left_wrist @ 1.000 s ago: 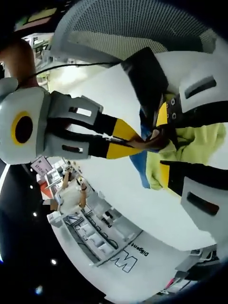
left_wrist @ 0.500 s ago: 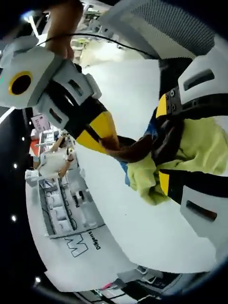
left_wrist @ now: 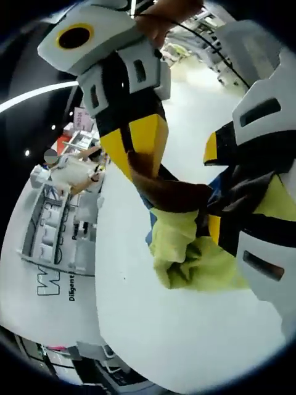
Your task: Fold the garment on the visible template until the final outline fits inside the template.
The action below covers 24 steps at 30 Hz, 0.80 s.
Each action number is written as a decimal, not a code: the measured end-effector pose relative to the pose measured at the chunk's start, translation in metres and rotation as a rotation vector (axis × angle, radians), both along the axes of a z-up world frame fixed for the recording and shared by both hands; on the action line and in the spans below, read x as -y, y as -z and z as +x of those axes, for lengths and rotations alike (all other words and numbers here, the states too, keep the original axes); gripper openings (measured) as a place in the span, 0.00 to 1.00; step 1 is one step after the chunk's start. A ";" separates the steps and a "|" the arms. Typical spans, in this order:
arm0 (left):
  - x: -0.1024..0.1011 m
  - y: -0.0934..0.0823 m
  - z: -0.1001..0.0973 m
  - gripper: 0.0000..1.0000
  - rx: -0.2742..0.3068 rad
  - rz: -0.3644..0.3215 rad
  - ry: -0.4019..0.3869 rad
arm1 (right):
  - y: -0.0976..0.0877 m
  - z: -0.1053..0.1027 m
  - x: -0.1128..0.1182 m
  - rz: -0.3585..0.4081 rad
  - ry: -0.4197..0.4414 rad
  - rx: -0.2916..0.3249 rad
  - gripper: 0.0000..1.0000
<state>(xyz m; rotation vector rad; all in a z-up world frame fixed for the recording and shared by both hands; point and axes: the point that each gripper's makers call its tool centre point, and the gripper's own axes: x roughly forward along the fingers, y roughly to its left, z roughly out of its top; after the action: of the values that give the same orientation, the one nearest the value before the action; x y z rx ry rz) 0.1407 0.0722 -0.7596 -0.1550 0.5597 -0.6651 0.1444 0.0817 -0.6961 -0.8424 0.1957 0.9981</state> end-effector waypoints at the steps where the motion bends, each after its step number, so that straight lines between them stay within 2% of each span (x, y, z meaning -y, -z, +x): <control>1: 0.000 -0.001 0.002 0.24 -0.002 -0.007 -0.011 | 0.000 0.000 0.000 0.001 0.001 0.001 0.00; 5: 0.006 0.000 0.007 0.19 0.001 -0.006 0.000 | -0.002 0.002 0.001 0.013 0.011 -0.001 0.00; 6: 0.007 -0.003 0.008 0.16 0.020 -0.006 -0.002 | -0.003 0.003 0.002 0.017 0.011 -0.003 0.00; 7: 0.006 -0.005 0.011 0.08 0.026 -0.020 -0.026 | -0.004 0.003 0.002 0.018 0.010 -0.003 0.00; 8: 0.007 -0.005 0.010 0.03 0.024 -0.019 -0.013 | -0.004 0.004 0.002 0.017 0.008 0.001 0.00; 12: 0.004 -0.004 0.010 0.03 0.033 -0.011 -0.012 | -0.009 0.009 0.005 0.021 0.018 0.010 0.00; 22: -0.025 -0.011 0.010 0.02 0.059 0.028 -0.017 | -0.016 0.017 0.009 0.057 0.046 0.014 0.00; 24: -0.033 -0.015 0.012 0.02 0.081 0.058 -0.019 | -0.018 0.020 0.010 0.073 0.063 0.016 0.00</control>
<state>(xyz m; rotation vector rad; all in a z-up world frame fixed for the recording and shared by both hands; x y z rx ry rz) 0.1526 0.1047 -0.7448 -0.0780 0.4984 -0.6333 0.1645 0.0721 -0.6780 -0.7729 0.1698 0.9338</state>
